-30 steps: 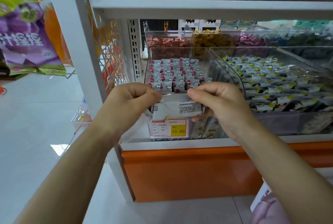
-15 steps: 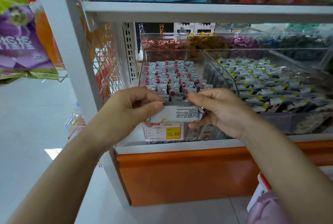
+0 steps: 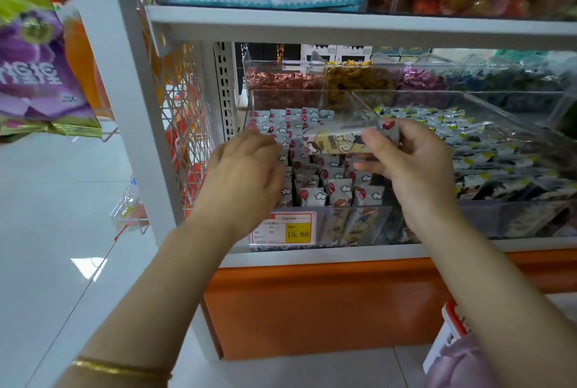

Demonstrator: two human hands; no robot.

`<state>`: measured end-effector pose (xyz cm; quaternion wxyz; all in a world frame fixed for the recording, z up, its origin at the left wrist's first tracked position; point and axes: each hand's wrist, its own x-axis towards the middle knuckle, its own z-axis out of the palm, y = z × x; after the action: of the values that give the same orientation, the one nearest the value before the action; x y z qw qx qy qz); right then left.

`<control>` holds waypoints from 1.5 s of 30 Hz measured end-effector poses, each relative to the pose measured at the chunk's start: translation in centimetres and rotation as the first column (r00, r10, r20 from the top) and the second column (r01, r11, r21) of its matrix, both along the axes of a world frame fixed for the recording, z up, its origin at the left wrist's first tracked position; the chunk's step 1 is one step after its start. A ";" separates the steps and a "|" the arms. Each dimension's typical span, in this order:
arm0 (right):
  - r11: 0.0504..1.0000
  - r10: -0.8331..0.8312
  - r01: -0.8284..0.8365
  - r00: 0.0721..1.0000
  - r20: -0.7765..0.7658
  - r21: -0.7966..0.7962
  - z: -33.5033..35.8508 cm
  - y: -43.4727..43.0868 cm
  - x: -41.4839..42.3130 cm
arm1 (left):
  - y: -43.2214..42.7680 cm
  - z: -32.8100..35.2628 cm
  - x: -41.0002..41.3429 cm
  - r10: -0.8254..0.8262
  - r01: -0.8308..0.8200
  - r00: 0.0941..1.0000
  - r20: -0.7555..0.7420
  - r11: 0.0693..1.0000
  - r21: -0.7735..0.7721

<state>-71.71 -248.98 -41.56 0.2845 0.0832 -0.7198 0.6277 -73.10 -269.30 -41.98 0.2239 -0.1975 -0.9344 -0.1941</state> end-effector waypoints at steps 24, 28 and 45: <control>0.624 -0.036 -0.036 0.997 0.074 0.780 1.5 -5.5 -6.2 | -0.9 -1.0 1.0 0.017 -0.016 1.000 0.001 0.964 -0.264; 0.383 -0.044 -0.034 0.998 0.055 0.923 0.1 -5.9 -6.5 | -1.4 -0.8 0.8 0.048 -0.051 0.999 -0.021 0.974 -0.219; 0.493 -0.026 -0.088 0.993 0.116 0.866 3.1 -6.6 -9.5 | -2.2 -0.2 0.8 0.057 -0.051 0.997 -0.046 0.992 0.120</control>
<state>-81.22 -255.59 -38.44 0.1513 0.1925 -0.9510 0.1887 -72.25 -271.47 -42.18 0.2631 -0.1633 -0.9205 -0.2382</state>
